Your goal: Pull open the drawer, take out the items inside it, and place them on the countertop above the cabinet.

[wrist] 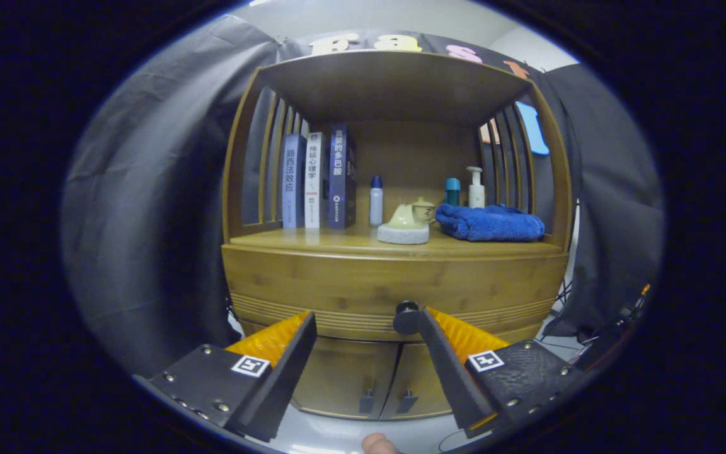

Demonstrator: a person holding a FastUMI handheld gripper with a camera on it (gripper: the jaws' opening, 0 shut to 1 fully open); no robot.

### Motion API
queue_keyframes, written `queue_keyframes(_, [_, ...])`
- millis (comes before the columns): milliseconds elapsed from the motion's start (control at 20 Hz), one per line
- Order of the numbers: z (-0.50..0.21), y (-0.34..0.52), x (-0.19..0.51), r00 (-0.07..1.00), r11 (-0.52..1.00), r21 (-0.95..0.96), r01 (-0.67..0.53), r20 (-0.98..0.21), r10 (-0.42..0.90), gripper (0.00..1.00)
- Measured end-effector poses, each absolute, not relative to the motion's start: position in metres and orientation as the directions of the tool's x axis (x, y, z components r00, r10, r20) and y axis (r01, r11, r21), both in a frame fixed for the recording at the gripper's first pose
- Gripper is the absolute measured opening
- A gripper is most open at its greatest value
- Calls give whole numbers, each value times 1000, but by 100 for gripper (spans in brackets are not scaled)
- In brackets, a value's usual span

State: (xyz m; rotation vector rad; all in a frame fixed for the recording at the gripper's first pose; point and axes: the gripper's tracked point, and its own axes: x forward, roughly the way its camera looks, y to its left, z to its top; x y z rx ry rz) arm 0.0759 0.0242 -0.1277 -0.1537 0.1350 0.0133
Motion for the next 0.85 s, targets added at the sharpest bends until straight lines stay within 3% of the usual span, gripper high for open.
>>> queue_keyframes(350, [-86, 32, 18, 988, 990, -139, -11, -157, -11, 99])
queue_keyframes(850, [-1, 55, -44, 996, 987, -149, -60, -81, 48, 99])
